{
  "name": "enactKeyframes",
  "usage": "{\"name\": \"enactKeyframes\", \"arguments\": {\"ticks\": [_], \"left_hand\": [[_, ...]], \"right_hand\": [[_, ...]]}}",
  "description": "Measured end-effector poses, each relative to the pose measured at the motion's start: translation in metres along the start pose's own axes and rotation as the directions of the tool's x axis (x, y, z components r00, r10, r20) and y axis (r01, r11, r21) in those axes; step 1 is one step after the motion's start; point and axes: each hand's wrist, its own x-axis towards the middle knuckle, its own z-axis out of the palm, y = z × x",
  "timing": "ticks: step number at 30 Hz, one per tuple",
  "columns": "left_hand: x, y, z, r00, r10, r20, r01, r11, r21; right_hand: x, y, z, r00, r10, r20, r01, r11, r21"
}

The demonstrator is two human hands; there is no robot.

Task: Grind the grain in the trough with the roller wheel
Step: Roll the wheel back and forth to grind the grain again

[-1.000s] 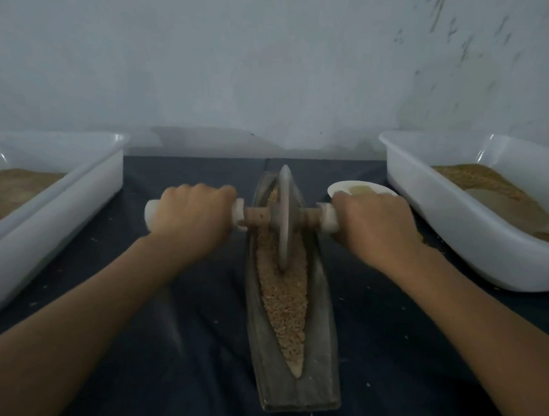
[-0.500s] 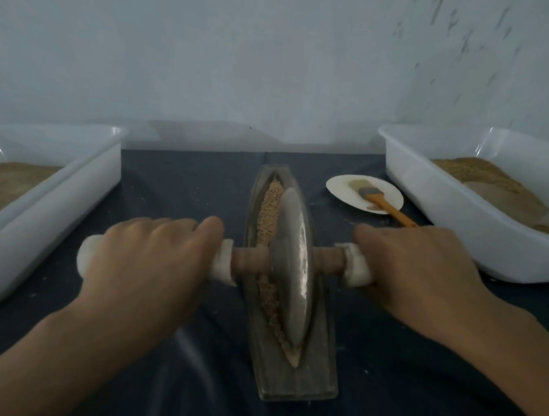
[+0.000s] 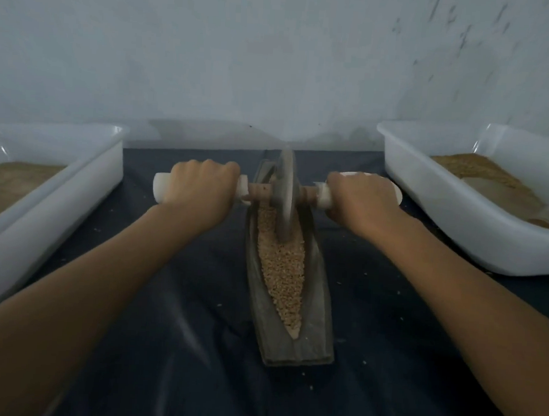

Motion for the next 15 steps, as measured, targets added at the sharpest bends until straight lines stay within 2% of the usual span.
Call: {"name": "enactKeyframes", "arguments": {"ticks": [3,5,7,8,10,12,15], "left_hand": [[-0.038,0.001,-0.024,0.998,0.07,0.006,-0.07,0.995,0.064],[-0.075,0.002,-0.043,0.984,0.162,-0.079,-0.154,0.983,0.101],[-0.099,-0.003,-0.055,0.958,0.215,-0.19,-0.213,0.977,0.032],[-0.105,-0.005,-0.056,0.958,0.212,-0.193,-0.217,0.976,-0.005],[-0.103,-0.004,-0.053,0.975,0.18,-0.128,-0.185,0.982,-0.029],[-0.087,0.001,-0.041,0.988,0.131,-0.081,-0.128,0.991,0.038],[-0.05,0.0,-0.014,1.0,-0.002,-0.016,0.002,0.999,0.047]], "right_hand": [[-0.047,0.004,-0.016,0.994,-0.109,-0.034,0.106,0.992,-0.06],[-0.083,0.005,-0.036,0.977,-0.188,-0.097,0.188,0.982,-0.008],[-0.106,0.007,-0.051,0.967,-0.24,-0.091,0.246,0.967,0.062],[-0.111,0.007,-0.055,0.967,-0.246,-0.065,0.25,0.966,0.065],[-0.108,0.005,-0.057,0.974,-0.227,-0.023,0.228,0.973,0.046],[-0.092,0.004,-0.046,0.983,-0.178,-0.043,0.178,0.984,-0.01],[-0.05,0.0,-0.022,0.993,-0.107,-0.04,0.103,0.992,-0.077]]}}
